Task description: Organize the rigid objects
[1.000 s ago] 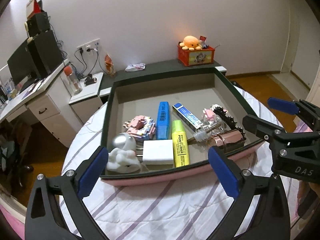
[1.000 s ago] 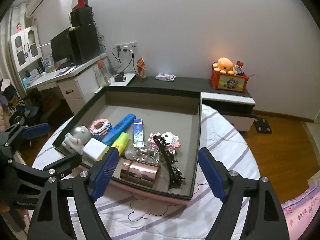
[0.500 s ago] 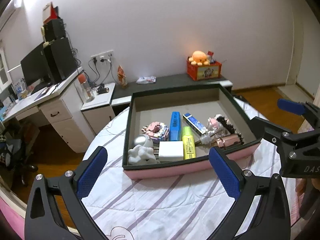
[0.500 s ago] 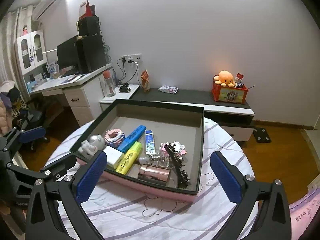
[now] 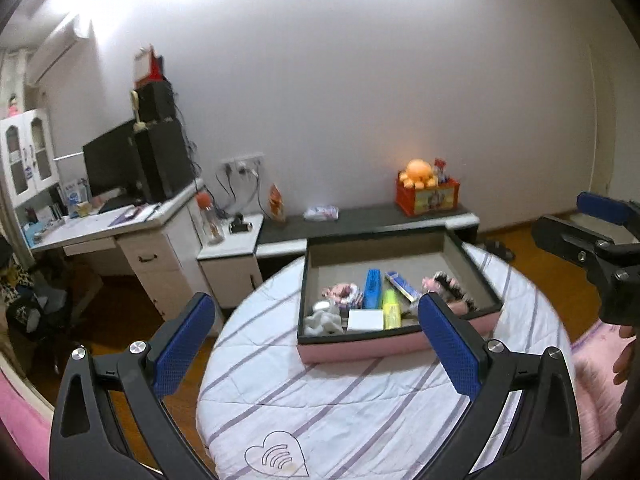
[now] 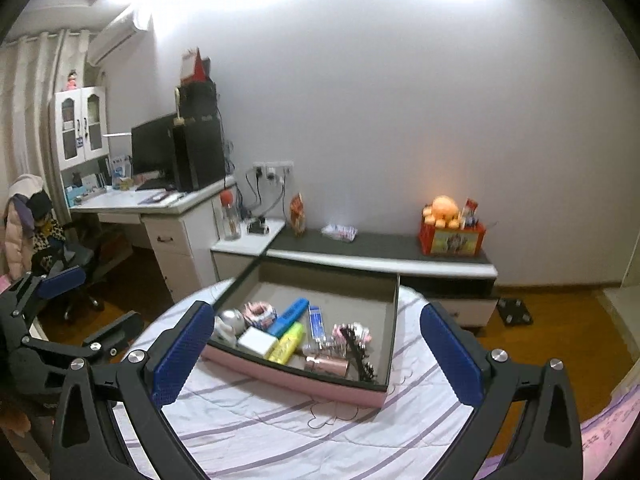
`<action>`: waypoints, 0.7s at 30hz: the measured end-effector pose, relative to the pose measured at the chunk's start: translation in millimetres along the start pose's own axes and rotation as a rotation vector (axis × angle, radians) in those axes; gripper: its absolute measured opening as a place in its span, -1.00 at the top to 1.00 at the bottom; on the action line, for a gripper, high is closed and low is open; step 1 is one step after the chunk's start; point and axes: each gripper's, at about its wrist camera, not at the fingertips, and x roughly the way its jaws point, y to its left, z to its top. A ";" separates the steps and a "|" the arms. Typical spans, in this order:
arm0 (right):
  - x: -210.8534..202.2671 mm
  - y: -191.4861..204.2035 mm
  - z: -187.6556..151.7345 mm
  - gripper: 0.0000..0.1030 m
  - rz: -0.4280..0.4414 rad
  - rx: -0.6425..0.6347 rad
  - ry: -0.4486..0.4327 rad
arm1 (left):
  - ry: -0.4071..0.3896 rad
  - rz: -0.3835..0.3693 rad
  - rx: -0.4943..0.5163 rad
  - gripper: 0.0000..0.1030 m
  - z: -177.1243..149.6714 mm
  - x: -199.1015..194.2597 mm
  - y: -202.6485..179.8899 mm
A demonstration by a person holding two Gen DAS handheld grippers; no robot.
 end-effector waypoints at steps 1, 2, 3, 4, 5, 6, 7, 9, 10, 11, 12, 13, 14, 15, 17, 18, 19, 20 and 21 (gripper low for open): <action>-8.8 4.2 2.3 -1.00 -0.003 -0.008 -0.020 | -0.014 -0.006 -0.015 -0.99 0.9 -9.5 2.4; -18.4 8.7 4.5 -1.00 -0.006 -0.016 -0.041 | -0.035 -0.001 -0.031 -0.99 1.8 -21.2 5.3; -30.0 14.4 6.2 -1.00 -0.009 -0.027 -0.067 | -0.055 0.005 -0.040 -0.99 2.4 -30.5 6.5; -39.9 18.5 6.8 -1.00 -0.012 -0.033 -0.090 | -0.075 0.012 -0.044 -0.99 2.8 -40.7 8.1; -49.9 22.8 7.4 -1.00 -0.013 -0.037 -0.110 | -0.098 0.021 -0.048 -0.99 3.0 -52.9 10.0; -60.3 27.8 7.4 -1.00 -0.013 -0.042 -0.129 | -0.114 0.030 -0.051 -0.99 3.0 -62.6 12.1; -69.3 32.3 6.9 -1.00 -0.013 -0.044 -0.149 | -0.133 0.041 -0.054 -0.99 2.4 -73.1 13.4; -88.0 42.2 3.6 -1.00 -0.015 -0.050 -0.183 | -0.176 0.055 -0.070 -1.00 0.2 -94.2 17.3; -97.3 47.3 1.2 -1.00 -0.021 -0.052 -0.202 | -0.193 0.059 -0.077 -1.00 -1.4 -104.2 19.3; -103.9 51.0 -0.8 -1.00 -0.029 -0.054 -0.217 | -0.206 0.064 -0.083 -1.00 -3.3 -111.3 20.9; -113.0 55.8 -3.2 -1.00 -0.040 -0.055 -0.236 | -0.219 0.071 -0.088 -1.00 -5.2 -119.6 22.4; -119.8 58.6 -5.1 -1.00 -0.048 -0.053 -0.248 | -0.230 0.077 -0.090 -1.00 -6.5 -125.7 23.8; -129.6 62.2 -7.8 -1.00 -0.057 -0.049 -0.270 | -0.247 0.083 -0.097 -1.00 -8.4 -136.0 26.1; -137.0 63.7 -9.1 -1.00 -0.060 -0.044 -0.285 | -0.254 0.085 -0.099 -1.00 -9.2 -141.5 26.8; -151.7 67.4 -11.8 -1.00 -0.062 -0.033 -0.315 | -0.297 0.100 -0.114 -1.00 -11.4 -159.6 30.0; -159.4 69.3 -12.9 -1.00 -0.063 -0.028 -0.329 | -0.310 0.102 -0.118 -1.00 -12.0 -168.2 32.0; -164.9 71.4 -13.7 -1.00 -0.063 -0.027 -0.338 | -0.325 0.101 -0.125 -1.00 -12.8 -176.5 34.1; -170.9 73.5 -14.4 -1.00 -0.062 -0.026 -0.349 | -0.342 0.093 -0.136 -1.00 -13.6 -185.0 36.3; -176.4 76.1 -14.8 -1.00 -0.059 -0.027 -0.356 | -0.348 0.085 -0.140 -1.00 -14.0 -190.8 37.1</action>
